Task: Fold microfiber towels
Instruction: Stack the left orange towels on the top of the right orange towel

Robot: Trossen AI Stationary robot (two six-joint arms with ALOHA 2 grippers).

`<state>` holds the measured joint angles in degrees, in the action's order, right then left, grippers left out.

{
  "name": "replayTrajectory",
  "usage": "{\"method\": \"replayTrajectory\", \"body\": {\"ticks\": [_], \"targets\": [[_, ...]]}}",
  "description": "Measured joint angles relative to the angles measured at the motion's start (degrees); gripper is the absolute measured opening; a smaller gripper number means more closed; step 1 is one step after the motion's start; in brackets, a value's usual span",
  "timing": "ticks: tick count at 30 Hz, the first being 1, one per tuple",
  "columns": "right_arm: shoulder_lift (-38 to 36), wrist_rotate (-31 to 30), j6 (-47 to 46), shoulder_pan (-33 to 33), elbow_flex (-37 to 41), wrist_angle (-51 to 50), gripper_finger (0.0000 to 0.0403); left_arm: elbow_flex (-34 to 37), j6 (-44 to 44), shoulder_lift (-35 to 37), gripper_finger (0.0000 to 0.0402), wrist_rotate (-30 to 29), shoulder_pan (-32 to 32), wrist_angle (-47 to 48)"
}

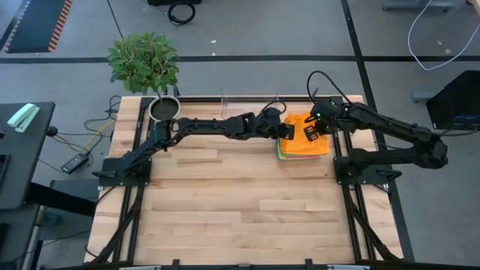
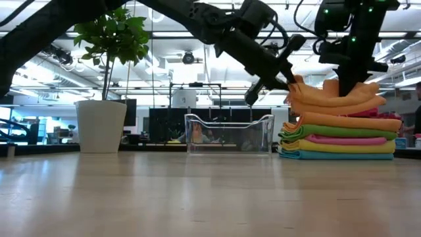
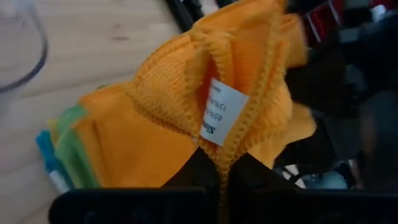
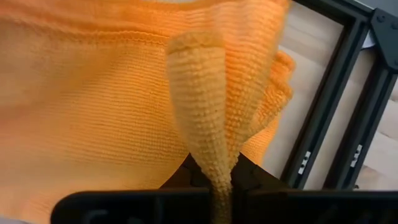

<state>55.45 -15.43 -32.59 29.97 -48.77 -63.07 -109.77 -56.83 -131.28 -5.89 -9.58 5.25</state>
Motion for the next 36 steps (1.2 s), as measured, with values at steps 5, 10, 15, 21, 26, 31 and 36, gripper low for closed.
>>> {"method": "replayTrajectory", "body": {"ticks": [5, 10, 15, 21, 26, 31, 36], "targets": [[0.38, 0.89, 0.69, 0.80, 1.68, 1.13, 0.0012, 2.33, -2.60, -0.09, 0.0018, -0.02, 0.15, -0.04], [0.54, 1.72, -0.01, 0.75, 7.86, 5.25, 0.0012, 2.38, -0.92, -1.05, 0.0024, 0.07, 0.22, -2.33], [0.56, 0.82, -0.40, 0.77, 10.54, 8.28, 0.0012, 2.44, 1.92, -1.15, 0.0074, 0.59, 0.22, -0.57], [0.56, -1.39, -0.18, 1.13, 10.67, 8.36, 0.0012, 2.52, 5.11, 0.14, 0.0155, 0.88, -0.67, 7.33], [0.56, -1.83, 0.66, 2.63, 10.67, 8.16, 0.0012, 2.51, 6.91, 2.36, 0.0196, -1.76, -1.16, 10.77], [0.56, -1.89, 2.96, 3.07, 10.64, 8.41, 0.0015, 2.42, 11.49, 3.78, 0.0203, -3.89, 0.78, 2.61], [0.56, -1.84, 2.77, 3.07, 10.64, 8.49, 0.0060, 2.22, 13.41, 2.56, 0.0175, -3.49, 2.85, -1.58]]}}
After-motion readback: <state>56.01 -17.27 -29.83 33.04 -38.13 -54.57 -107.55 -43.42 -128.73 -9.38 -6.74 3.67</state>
